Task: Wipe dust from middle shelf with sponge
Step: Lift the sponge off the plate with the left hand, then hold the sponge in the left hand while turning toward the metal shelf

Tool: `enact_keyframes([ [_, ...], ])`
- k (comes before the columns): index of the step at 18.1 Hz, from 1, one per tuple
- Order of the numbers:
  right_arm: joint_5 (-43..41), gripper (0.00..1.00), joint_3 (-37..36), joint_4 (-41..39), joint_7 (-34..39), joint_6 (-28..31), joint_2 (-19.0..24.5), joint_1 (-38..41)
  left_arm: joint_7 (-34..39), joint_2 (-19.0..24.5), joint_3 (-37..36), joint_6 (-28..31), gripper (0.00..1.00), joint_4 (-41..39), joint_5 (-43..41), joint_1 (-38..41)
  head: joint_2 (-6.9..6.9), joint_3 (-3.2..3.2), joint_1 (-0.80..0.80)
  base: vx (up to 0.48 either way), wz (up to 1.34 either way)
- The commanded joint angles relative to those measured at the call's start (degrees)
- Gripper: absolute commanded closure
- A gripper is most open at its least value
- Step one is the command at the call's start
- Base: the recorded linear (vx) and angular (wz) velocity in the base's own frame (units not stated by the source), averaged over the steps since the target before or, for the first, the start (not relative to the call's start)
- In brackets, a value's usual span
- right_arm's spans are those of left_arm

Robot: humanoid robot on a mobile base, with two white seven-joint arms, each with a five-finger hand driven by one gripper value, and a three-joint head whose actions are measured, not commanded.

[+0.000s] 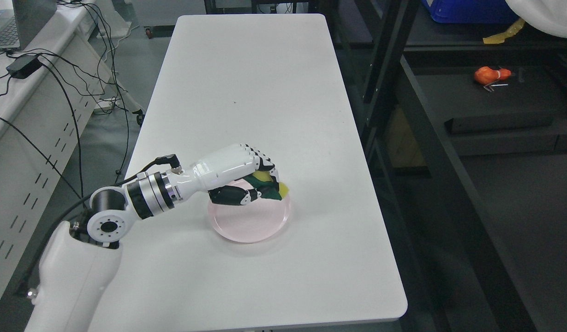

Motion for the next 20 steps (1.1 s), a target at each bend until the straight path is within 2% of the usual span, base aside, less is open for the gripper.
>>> enact_keyframes([
  [1,0.00,0.00,0.08,-1.00,-0.03,0.04,-1.00,0.02,12.92,-13.58,24.32,13.71,1.00,-0.70,18.26,4.43,0.00,0.00,0.00,-0.070,-0.21],
  [3,0.00,0.00,-0.01,-1.00,-0.03,0.04,-1.00,0.02,21.10,-13.58,24.86,17.43,0.99,-1.67,20.28,4.86,0.00,0.00,0.00,-0.105,-0.33],
  [5,0.00,0.00,-0.01,-1.00,-0.03,0.04,-1.00,0.02,24.56,-13.58,24.78,20.58,1.00,-3.34,20.56,7.40,0.00,0.00,0.00,-0.170,-0.38],
  [9,0.00,0.00,-0.01,-1.00,-0.03,0.04,-1.00,0.02,24.66,-13.58,25.04,21.04,1.00,-3.61,21.69,11.98,0.00,0.00,0.00,-0.184,-0.14],
  [20,0.00,0.00,-0.01,-1.00,-0.03,0.04,-1.00,0.02,24.39,-13.58,26.62,18.58,1.00,-3.52,24.60,13.04,0.00,0.00,0.00,-0.266,0.08],
])
